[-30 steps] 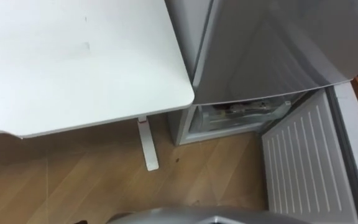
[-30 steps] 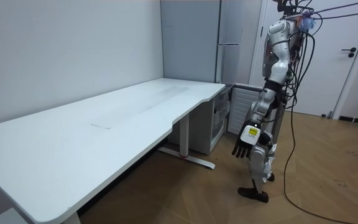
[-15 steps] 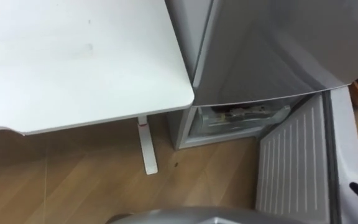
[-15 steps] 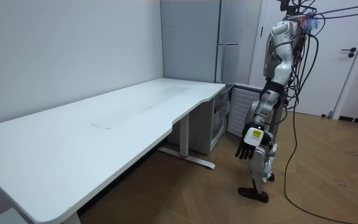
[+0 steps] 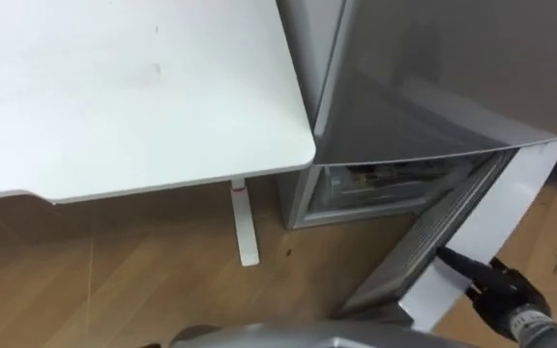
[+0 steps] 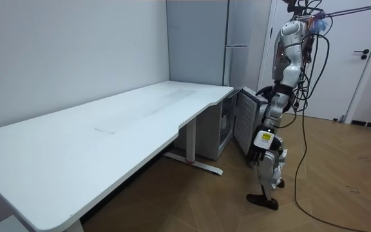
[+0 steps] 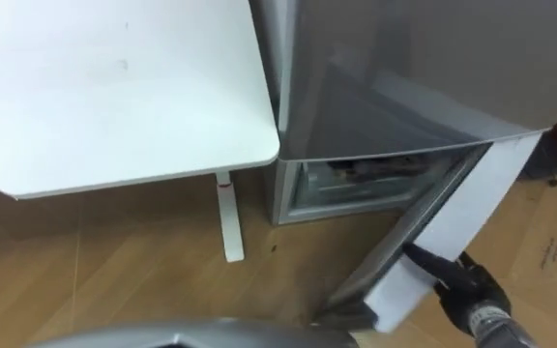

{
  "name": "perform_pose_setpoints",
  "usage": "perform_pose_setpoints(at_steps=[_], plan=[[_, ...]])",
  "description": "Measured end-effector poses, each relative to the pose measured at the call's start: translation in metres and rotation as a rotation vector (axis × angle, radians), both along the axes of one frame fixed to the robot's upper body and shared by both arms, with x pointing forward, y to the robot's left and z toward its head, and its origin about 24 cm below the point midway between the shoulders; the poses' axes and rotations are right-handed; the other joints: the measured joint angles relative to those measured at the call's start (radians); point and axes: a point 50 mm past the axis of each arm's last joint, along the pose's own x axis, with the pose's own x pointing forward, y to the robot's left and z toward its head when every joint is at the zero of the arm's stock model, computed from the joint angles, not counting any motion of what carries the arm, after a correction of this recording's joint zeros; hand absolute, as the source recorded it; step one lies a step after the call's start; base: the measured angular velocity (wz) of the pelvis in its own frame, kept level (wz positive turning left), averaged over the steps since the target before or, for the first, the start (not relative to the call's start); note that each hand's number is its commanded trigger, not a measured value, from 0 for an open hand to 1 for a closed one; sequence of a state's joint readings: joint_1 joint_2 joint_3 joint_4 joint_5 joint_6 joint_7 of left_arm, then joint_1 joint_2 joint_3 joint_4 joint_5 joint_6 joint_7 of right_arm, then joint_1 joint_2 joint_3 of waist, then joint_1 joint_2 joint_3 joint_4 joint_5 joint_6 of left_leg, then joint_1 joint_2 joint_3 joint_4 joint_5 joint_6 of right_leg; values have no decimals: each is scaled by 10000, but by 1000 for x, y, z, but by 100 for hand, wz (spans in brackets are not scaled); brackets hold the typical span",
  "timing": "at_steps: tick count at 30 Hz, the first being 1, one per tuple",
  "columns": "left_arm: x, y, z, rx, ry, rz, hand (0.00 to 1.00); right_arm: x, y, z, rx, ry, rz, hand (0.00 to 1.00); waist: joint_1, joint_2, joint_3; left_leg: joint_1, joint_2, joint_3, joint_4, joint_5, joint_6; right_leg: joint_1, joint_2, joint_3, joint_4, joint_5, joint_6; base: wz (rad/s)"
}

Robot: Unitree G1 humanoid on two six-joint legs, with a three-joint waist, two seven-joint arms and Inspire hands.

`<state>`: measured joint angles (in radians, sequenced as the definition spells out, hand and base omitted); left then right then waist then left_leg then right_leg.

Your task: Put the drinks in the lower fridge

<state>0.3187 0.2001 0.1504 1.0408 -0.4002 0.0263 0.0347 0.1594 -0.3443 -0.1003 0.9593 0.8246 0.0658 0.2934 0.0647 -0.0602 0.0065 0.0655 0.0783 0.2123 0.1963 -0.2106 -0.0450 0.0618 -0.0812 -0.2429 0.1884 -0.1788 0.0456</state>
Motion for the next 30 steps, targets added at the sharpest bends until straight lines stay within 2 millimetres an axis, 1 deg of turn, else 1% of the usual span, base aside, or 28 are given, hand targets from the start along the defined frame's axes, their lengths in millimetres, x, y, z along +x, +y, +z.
perform_pose_setpoints(at_steps=[1, 2, 3, 4, 6, 7, 8, 9, 11, 13, 14, 15, 17, 22, 25, 27, 30], plan=[[1, -2, 0, -17, -17, -72, 0, 2, 1, 0, 27, -63, 26, 0, 47, -5, 5, -4, 0, 10, 10, -1, -1, 0, -1, 24, 11, 4, -4, -5], [2, -5, -2, -79, -15, -210, 0, 6, 4, 1, 54, -204, 58, 0, 155, 22, 58, -4, -1, 39, 6, -1, -1, -1, 0, 69, 32, 13, -5, -9], [2, -9, -3, -161, -25, -215, 0, 11, 7, 2, 40, -352, 69, 0, 218, 66, 93, 1, -2, 57, -15, -1, 0, -26, 0, 98, 70, 17, -4, -10], [3, -10, -3, -199, -45, -210, 0, 14, 9, 3, 2, -433, 85, 0, 255, 89, 111, 2, -1, 64, -35, -1, -1, -64, 0, 121, 128, 16, -3, -8], [4, -15, -5, -317, -18, -397, 0, 31, 17, 6, -117, -678, 402, 0, 302, 180, 197, -7, -7, 47, -97, -1, 2, -108, 6, 175, 184, 19, -8, -7], [5, -15, -5, -324, -10, -485, 0, 35, 19, 7, -142, -709, 505, 0, 314, 202, 196, -21, -6, 39, -97, -1, 2, -118, 6, 169, 184, 19, -9, -4], [5, -16, -5, -341, -21, -587, 0, 43, 22, 8, -226, -764, 635, 0, 412, 236, 191, -35, -2, 10, -92, -1, 2, -142, 17, 185, 186, 24, -16, -4], [5, -17, -5, -363, -23, -647, 0, 47, 24, 9, -270, -770, 723, 0, 482, 245, 187, -43, 6, 6, -88, -1, 2, -157, 25, 194, 184, 30, -26, -5], [6, -19, -6, -457, -34, -715, 0, 64, 32, 13, -151, -1097, 961, 0, 688, 246, 181, -130, 13, -60, -42, 2, 4, -218, 40, 177, 171, 47, -54, 4], [4, -20, -6, -452, 72, -914, 0, 78, 38, 19, 12, -1579, 1175, 0, 774, 254, 177, -239, 7, -168, 85, 5, 6, -245, 40, 124, 171, 52, -62, 12], [3, -20, -6, -423, 149, -1031, 0, 90, 44, 23, 99, -1868, 1338, 0, 788, 251, 173, -294, 4, -230, 116, 6, 6, -265, 40, 85, 175, 52, -62, 14], [2, -20, -6, -422, 185, -1072, 0, 95, 47, 24, 297, -1895, 1171, 0, 801, 232, 161, -357, 3, -298, 141, 18, 3, -272, 38, 14, 170, 52, -62, 15], [-1, -22, -6, -465, 334, -1215, 0, 95, 49, 23, 388, -1891, 1179, 0, 779, 201, 164, -385, 7, -344, 171, 18, 3, -265, 38, -27, 171, 53, -64, 7], [0, -22, -6, -431, 371, -1464, 0, 96, 51, 23, 534, -1889, 1103, 0, 798, 211, 159, -445, 8, -480, 244, 17, 3, -232, 39, -67, 205, 55, -67, 4], [0, -23, -7, -461, 417, -1629, 0, 97, 56, 23, 488, -1807, 1253, 0, 915, 207, 161, -449, 16, -523, 233, 17, 3, -240, 58, -51, 203, 73, -96, -2], [0, -23, -6, -453, 416, -1638, 0, 96, 57, 22, 422, -1737, 1424, 0, 1067, 196, 162, -439, 31, -535, 250, 20, -2, -247, 87, -13, 201, 97, -134, -5], [0, -23, -6, -452, 429, -1637, 0, 96, 57, 22, 365, -1687, 1551, 0, 1156, 129, 170, -457, 46, -601, 256, 49, -25, -245, 119, -28, 199, 109, -154, 1]])
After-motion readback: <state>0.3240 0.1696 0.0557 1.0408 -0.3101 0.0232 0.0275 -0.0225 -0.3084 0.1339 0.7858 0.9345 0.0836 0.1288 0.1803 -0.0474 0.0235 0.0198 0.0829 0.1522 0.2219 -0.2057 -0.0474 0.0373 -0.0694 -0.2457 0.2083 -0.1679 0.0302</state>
